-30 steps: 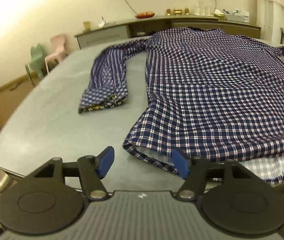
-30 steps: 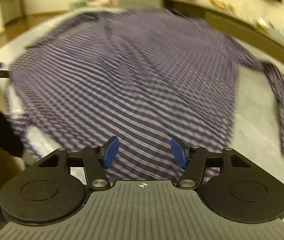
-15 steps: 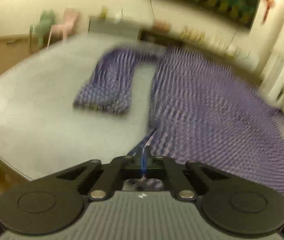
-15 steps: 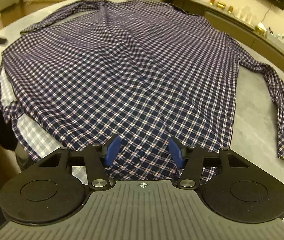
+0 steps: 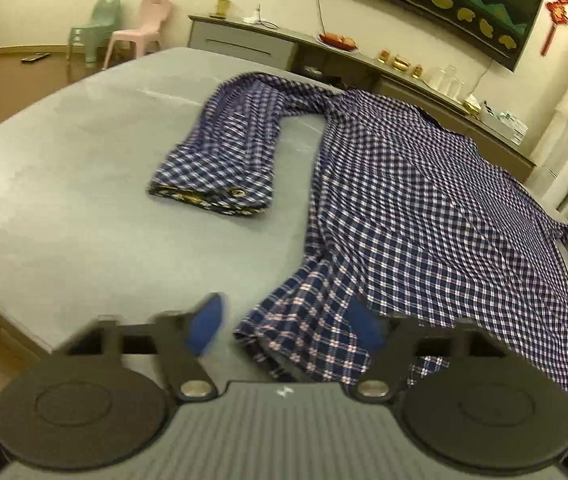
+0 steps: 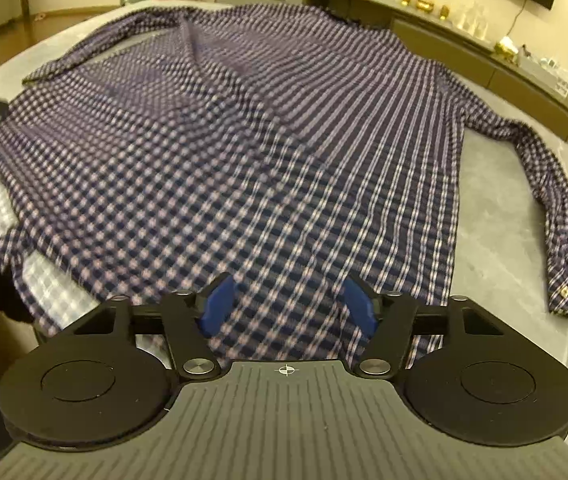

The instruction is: Fold clothes

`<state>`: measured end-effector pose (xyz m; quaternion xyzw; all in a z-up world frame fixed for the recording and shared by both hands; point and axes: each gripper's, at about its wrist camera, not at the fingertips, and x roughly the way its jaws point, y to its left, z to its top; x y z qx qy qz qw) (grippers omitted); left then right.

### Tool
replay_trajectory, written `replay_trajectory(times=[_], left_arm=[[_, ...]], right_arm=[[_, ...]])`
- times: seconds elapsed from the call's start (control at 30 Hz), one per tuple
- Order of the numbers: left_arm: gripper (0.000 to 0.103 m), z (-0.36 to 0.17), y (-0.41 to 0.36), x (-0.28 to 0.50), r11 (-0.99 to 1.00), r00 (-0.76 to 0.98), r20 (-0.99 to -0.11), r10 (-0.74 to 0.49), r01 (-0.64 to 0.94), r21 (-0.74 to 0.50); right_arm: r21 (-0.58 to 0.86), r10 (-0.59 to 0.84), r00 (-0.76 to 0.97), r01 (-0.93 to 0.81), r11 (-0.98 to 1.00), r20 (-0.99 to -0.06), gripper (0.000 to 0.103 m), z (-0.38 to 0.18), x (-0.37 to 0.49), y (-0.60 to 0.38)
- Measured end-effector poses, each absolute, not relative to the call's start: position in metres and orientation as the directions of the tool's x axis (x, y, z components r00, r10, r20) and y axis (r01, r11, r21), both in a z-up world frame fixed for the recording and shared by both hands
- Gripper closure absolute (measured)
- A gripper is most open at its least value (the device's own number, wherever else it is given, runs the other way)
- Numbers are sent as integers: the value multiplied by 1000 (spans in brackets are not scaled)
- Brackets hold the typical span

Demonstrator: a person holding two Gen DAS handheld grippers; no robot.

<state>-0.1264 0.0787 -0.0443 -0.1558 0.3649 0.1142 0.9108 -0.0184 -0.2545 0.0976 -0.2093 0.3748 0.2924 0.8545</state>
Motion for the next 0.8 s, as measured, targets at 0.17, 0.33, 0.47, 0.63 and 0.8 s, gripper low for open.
replay_trajectory(times=[0.17,0.33,0.47,0.63,0.8], left_arm=[[103,-32,31,-137,971,779,-596,195,-238,8],[103,-28,1,-145,976,823,-527,215,-165,140],[103,-29,-9,-148,974,839,-503,208,-133,182],[103,-31,-12,-151,972,853,-484,194,-100,214],[103,-36,-10,-155,969,864,-474,171,-59,241]], right_arm=[[-126,415,561,-689,714,-716,54,131,-14,-203],[-79,470,471,-764,640,-747,48,151,22,-68],[-39,507,394,-816,576,-767,42,167,50,40],[-39,446,325,-841,540,-834,46,155,91,158],[-153,265,343,-823,547,-901,82,102,127,213]])
